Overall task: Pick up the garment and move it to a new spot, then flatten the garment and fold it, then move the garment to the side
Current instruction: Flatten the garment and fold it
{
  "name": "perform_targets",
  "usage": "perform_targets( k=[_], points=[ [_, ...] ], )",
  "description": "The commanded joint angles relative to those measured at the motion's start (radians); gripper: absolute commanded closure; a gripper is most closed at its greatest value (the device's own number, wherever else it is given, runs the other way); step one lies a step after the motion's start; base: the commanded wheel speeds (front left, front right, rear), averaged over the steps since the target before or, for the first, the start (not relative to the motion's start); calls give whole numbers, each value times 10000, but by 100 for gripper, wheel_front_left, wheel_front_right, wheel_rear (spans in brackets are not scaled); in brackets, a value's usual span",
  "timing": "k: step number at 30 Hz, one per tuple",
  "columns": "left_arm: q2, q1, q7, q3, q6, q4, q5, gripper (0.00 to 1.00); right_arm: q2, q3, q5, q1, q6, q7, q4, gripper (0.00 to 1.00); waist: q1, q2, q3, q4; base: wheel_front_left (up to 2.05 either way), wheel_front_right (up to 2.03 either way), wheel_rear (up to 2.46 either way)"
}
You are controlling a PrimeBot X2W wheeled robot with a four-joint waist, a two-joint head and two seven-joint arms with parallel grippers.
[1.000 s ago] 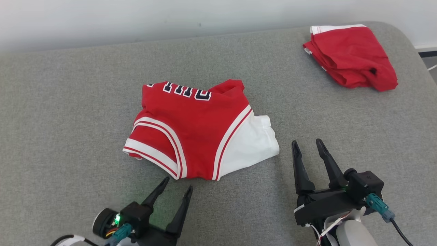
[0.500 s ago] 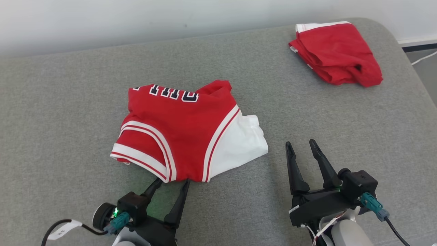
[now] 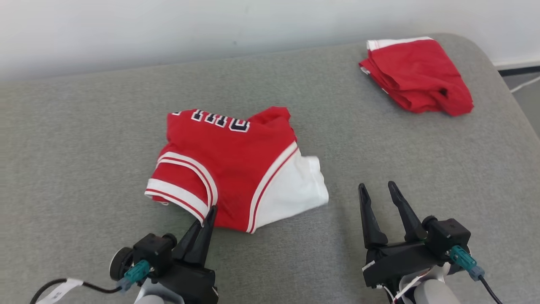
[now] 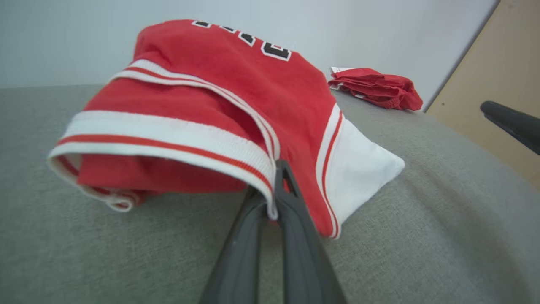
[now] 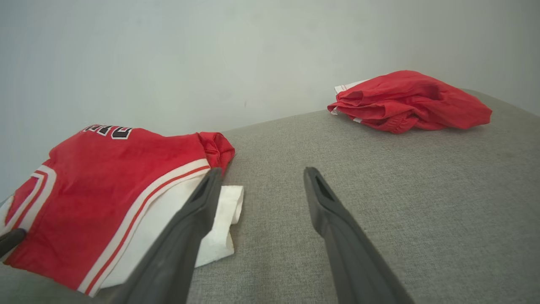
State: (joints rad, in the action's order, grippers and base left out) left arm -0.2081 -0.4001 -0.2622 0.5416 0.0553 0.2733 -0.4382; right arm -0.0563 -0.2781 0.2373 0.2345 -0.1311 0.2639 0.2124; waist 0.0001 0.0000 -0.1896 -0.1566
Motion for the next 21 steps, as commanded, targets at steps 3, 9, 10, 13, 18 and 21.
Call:
perform_targets(
  k=[3,9,10,13,18,21],
  points=[
    [-195,517,-41,-266,134,-580,151,100,-51,30,-15,-259,8,-3,67,0,-1,0,456,626,0,0,0],
    [-825,1062,173,-607,481,-1633,219,100,-86,138,19,-434,8,-3,95,0,-1,0,750,1342,0,0,0],
    [-956,1170,282,-678,548,-1822,202,100,-84,154,12,-447,8,-3,94,0,-1,0,767,1433,0,0,0],
    [-1371,1438,565,-915,746,-2376,153,100,-74,215,1,-419,8,-3,86,0,-1,0,765,1677,0,0,0],
    [-2019,1914,921,-1457,1145,-3075,-17,100,-56,219,0,-393,8,-3,79,0,-1,0,670,1874,0,0,0],
    [-2355,2181,1068,-1804,1363,-3444,-101,100,-69,232,14,-340,8,-3,91,0,-1,0,614,1898,0,0,0]
  ],
)
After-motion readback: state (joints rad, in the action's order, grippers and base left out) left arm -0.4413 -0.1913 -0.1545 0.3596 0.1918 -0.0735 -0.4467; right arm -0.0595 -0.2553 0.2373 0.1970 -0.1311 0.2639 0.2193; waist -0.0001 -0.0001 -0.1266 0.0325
